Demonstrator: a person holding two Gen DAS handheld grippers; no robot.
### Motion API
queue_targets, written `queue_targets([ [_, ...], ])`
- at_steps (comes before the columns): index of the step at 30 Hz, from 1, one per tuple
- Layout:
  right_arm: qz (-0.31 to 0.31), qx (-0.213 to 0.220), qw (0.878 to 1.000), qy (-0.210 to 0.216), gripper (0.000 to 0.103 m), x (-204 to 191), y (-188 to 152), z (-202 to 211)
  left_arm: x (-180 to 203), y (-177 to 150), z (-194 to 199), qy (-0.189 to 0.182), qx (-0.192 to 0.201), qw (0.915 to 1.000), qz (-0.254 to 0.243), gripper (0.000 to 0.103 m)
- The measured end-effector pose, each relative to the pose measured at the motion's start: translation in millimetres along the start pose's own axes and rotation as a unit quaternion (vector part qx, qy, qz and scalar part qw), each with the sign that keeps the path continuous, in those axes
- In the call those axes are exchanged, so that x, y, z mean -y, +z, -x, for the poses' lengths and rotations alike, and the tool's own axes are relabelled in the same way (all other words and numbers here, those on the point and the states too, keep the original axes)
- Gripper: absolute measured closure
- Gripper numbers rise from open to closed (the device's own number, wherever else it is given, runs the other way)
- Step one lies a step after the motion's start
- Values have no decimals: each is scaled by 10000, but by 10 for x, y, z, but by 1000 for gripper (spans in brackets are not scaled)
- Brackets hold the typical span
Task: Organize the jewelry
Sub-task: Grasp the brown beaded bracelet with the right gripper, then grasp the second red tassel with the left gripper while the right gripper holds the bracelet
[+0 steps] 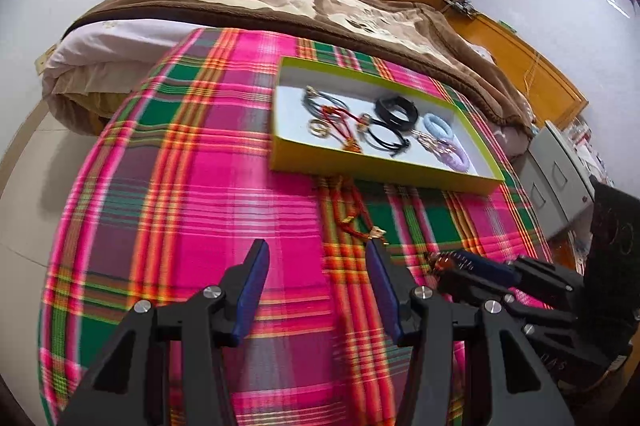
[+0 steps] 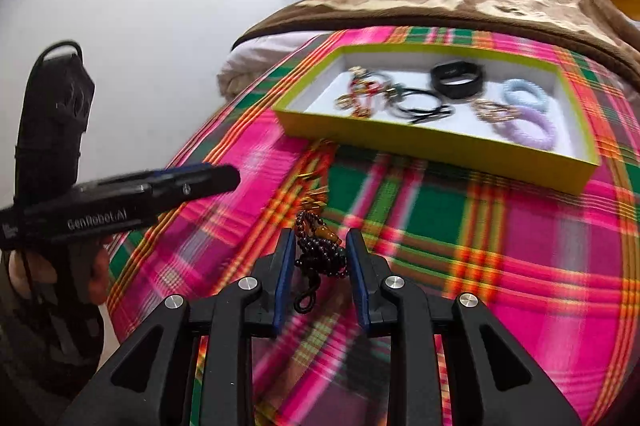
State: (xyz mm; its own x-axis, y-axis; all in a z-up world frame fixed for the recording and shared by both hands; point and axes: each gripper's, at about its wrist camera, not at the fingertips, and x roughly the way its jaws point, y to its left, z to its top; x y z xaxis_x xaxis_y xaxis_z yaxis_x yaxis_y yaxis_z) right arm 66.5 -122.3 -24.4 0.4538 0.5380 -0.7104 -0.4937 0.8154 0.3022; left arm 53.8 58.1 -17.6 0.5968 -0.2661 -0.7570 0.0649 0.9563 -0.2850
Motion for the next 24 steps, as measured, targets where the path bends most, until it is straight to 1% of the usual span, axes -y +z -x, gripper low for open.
queue_targets([
  [2, -95, 84, 9998, -126, 76, 75, -8, 67, 76, -2, -55, -59, -28, 10000, -40, 51],
  [4, -189, 155, 9994, -243, 76, 151, -28, 135, 162, -1, -92, 25, -8, 9999, -153, 50],
  [5, -222, 199, 9991, -304, 76, 188, -37, 174, 213, -3, -124, 72, -24, 9997, -232, 47],
  [8, -289, 295, 9979, -497, 76, 278, -55, 261, 316, -6, -231, 85, -138, 9996, -249, 47],
  [10, -354, 331, 9975, -515, 76, 338, -59, 304, 399, -24, -268, 267, -108, 9987, -409, 47],
  [11, -361, 346, 9973, -542, 76, 363, -60, 325, 444, -38, -295, 429, -86, 9978, -504, 47],
  [12, -363, 379, 9970, -576, 76, 383, -63, 349, 463, -47, -329, 503, -121, 9972, -534, 47],
  [14, -376, 414, 9966, -603, 76, 416, -80, 389, 478, -63, -405, 506, -254, 9972, -480, 47],
  [16, -399, 465, 9962, -615, 76, 447, -90, 438, 524, -74, -403, 637, -164, 9962, -564, 47],
  [19, -463, 529, 9955, -636, 76, 502, -103, 498, 553, -65, -434, 685, -174, 9958, -578, 47],
  [24, -568, 580, 9946, -646, 76, 567, -126, 538, 651, -75, -501, 1063, -133, 9907, -836, 47],
])
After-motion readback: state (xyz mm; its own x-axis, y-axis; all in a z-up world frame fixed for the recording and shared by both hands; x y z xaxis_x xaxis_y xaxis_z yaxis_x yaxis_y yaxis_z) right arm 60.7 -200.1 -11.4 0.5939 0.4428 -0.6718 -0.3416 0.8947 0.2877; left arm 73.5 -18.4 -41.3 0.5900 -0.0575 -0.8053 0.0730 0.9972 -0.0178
